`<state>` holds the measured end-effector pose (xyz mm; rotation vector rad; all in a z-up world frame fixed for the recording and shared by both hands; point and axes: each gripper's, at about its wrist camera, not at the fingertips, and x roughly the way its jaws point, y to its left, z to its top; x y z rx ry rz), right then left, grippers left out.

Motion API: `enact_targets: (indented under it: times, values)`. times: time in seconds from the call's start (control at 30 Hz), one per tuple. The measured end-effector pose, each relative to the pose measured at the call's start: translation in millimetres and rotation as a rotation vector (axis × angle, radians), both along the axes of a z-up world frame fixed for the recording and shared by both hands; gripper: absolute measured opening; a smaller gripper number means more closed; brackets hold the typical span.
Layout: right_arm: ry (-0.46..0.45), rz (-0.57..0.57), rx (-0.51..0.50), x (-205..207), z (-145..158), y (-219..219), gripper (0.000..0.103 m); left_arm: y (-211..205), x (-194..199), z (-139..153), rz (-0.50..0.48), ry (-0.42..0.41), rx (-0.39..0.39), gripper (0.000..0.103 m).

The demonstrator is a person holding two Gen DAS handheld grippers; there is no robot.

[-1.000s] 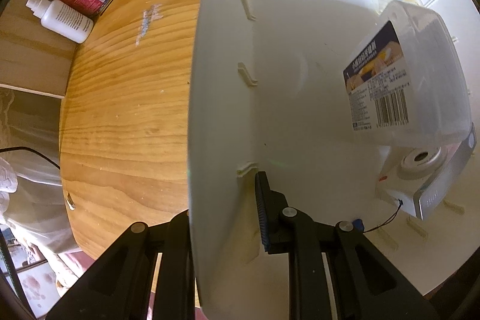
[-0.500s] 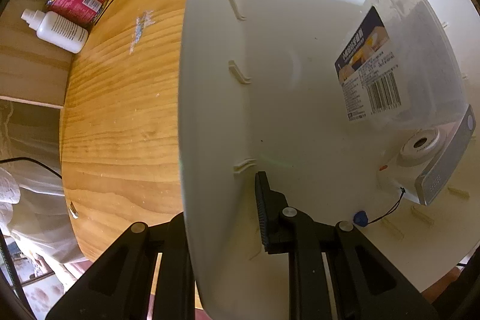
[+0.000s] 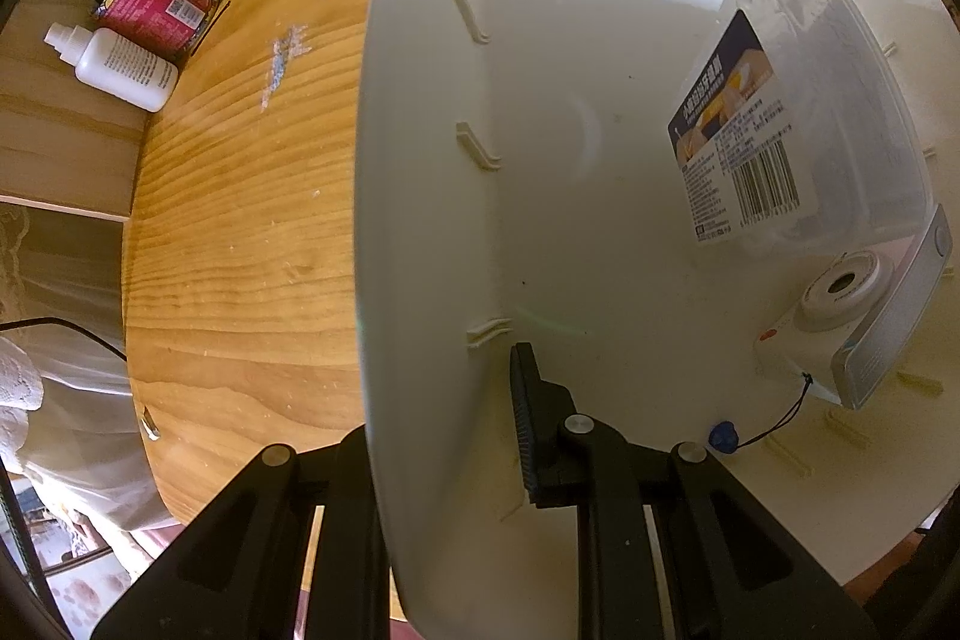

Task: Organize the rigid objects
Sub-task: 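Lift the white plastic piece and carry it over the tray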

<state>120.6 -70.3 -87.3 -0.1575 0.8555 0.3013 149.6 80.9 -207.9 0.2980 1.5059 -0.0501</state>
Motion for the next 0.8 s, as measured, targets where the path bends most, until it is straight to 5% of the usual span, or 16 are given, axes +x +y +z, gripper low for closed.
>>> enact_targets:
  times: [0.6, 0.8]
  values:
    - [0.051, 0.137, 0.009, 8, -9, 21, 0.056, 3, -1, 3, 0.013, 0.0, -0.001, 0.02]
    - [0.043, 0.131, 0.006, 8, -9, 20, 0.063, 2, -1, 2, 0.007, 0.001, 0.003, 0.02]
